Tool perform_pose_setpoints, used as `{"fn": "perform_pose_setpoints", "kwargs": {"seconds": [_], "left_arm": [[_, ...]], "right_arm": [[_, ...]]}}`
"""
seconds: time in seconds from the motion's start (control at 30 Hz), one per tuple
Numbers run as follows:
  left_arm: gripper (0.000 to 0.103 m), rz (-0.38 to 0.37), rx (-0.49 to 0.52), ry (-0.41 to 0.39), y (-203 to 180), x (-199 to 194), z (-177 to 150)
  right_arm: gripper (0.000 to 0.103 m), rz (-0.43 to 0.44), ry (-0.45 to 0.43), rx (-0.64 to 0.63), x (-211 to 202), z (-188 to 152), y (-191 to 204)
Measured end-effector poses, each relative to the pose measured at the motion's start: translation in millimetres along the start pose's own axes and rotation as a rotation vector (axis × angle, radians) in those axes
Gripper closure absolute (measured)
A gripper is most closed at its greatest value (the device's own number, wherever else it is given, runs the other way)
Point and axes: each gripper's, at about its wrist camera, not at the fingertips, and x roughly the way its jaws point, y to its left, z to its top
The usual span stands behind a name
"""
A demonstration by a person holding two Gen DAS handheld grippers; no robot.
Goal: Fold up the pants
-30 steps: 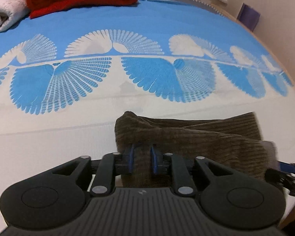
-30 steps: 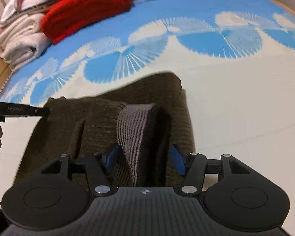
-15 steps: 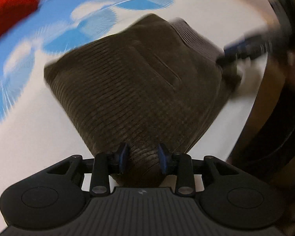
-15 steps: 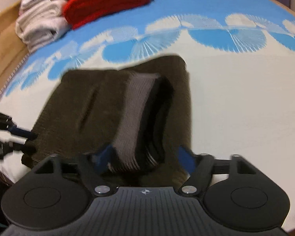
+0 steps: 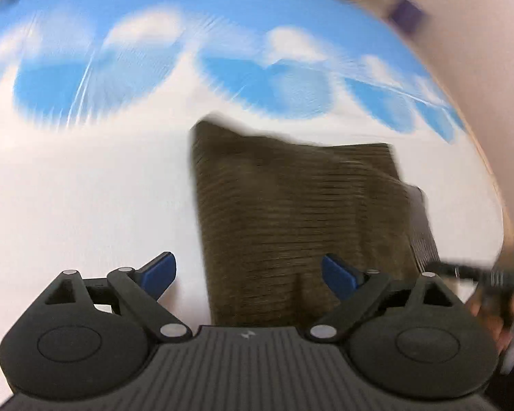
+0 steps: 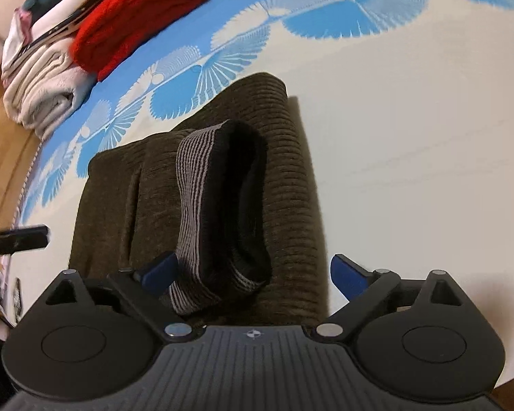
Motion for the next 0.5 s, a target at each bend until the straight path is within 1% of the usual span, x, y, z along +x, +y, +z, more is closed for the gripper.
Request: {"fn": "perform_pose_setpoints", "kwargs": {"seconds": [0.03, 0.07, 0.13, 0.23, 0.37, 0.4, 0.47, 0.5], "left_arm": [[0.008, -0.015, -0.055, 0.005, 5, 5, 4], [0.008, -0.035, -0.083, -0.014, 7, 7, 8], [0.008, -0.044, -0.084, -0.031, 6, 14, 14], [0.008, -0.048, -0.099, 0.016, 7, 30, 19], [0.008, -0.064, -0.109, 0.065, 6, 57, 26], [0.008, -0.062, -0.106, 0.078, 4, 64, 27], [0.009, -0.048, -0.089, 0.099, 3, 76, 28], [0.01, -0.047, -0.084, 0.11, 2, 82, 29]], "right_arm": [[0.005, -0.003, 0.004, 0.008, 3, 2, 0], [0.005, -0.002, 0.011, 0.021, 7, 4, -1], [0.003, -0.007, 0.025, 0.04, 14, 7, -3], [0.001, -0.008, 0.046, 0.059, 25, 13, -5], [0.001, 0.002, 0.061, 0.041, 36, 20, -1], [0.002, 0.008, 0.062, 0.032, 39, 22, 2], [0.006, -0.005, 0.055, 0.0, 42, 23, 8], [0.01, -0.007, 0.05, -0.01, 42, 23, 10]]}}
